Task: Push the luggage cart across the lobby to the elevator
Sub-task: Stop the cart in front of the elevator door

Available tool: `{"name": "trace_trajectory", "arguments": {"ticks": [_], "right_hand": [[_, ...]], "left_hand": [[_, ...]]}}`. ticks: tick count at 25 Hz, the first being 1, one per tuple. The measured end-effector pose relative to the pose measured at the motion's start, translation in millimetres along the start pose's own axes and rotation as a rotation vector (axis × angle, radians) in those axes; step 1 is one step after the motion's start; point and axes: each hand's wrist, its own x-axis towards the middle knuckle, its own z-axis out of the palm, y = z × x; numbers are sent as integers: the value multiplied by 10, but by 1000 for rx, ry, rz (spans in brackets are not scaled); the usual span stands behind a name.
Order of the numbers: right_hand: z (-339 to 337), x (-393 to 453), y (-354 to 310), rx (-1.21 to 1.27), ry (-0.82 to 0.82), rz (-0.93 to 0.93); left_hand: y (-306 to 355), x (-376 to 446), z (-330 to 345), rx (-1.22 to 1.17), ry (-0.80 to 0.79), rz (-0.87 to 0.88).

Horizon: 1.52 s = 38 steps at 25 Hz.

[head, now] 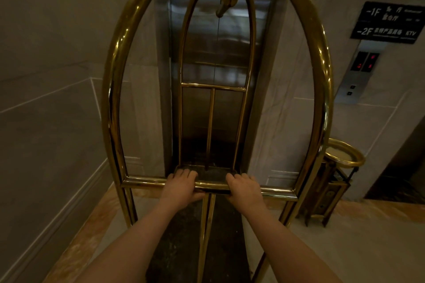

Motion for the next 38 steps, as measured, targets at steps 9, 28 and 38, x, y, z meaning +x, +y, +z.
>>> {"name": "trace_trajectory", "arguments": {"ticks": [9, 28, 38], "right_hand": [[-160, -287, 230, 553, 155, 304], [-1088, -291, 893, 718, 760, 749], [-1097, -254, 956, 721, 685, 720]], "left_hand": [[-630, -379, -976, -315, 1060, -434], [-1117, -118, -1093, -750, 727, -544], [-1053, -60, -1099, -676, 741, -573]]}}
